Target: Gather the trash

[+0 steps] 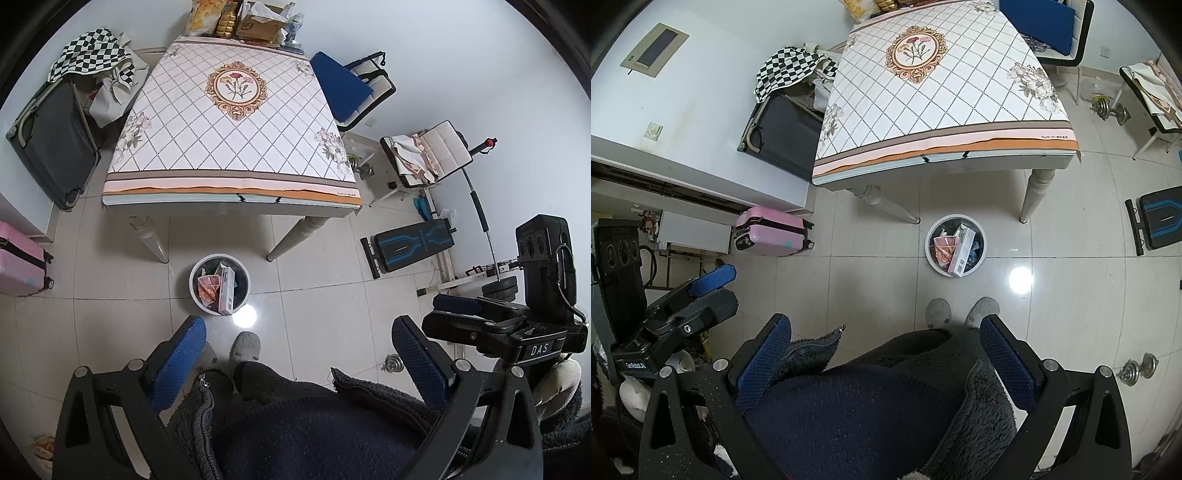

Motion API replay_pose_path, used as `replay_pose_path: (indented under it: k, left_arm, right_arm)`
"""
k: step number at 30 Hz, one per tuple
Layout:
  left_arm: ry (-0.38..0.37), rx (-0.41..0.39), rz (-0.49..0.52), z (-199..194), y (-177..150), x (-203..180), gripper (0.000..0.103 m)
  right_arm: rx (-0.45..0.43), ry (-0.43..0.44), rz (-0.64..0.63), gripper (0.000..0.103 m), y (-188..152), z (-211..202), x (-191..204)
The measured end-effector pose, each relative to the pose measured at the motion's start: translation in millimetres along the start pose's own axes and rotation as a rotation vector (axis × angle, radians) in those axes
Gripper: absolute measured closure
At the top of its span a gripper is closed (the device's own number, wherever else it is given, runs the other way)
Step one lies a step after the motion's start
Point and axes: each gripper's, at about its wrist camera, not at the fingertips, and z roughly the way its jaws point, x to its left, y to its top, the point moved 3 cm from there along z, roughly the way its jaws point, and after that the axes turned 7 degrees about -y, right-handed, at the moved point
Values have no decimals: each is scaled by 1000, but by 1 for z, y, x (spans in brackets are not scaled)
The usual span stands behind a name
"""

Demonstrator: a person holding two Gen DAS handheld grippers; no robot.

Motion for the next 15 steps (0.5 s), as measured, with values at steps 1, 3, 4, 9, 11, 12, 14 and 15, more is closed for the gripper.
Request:
replay_pose_path:
  k: [1, 3, 4, 9, 11, 12, 14, 15]
  left_arm:
    - [1, 1, 1, 0, 0, 0, 0]
    - [0, 0, 1, -1, 0, 0, 0]
    - [0, -1, 1, 0, 0, 0, 0]
    - [-1, -2, 0, -1, 0, 1, 0]
    - [0, -3, -1, -1, 0, 2, 0]
    - [-1, -3, -3, -1, 0, 2, 0]
    - [0, -4, -4, -2, 1, 4, 0]
    - [1, -3, -4, -2, 1, 4, 0]
  right_arm:
    - [0, 1, 0, 0, 0, 0, 0]
    - [2, 1, 0, 0, 0, 1, 1]
    - [2, 2, -1, 0, 0, 2, 1]
    - [4, 1, -1, 0, 0, 2, 2]
    - [4, 0, -3, 0, 1, 2, 2]
    - [5, 2, -3, 0, 1, 2, 3]
    - [6, 1, -5, 0, 1, 3, 3]
    - [7, 3, -5, 0, 2, 3, 3]
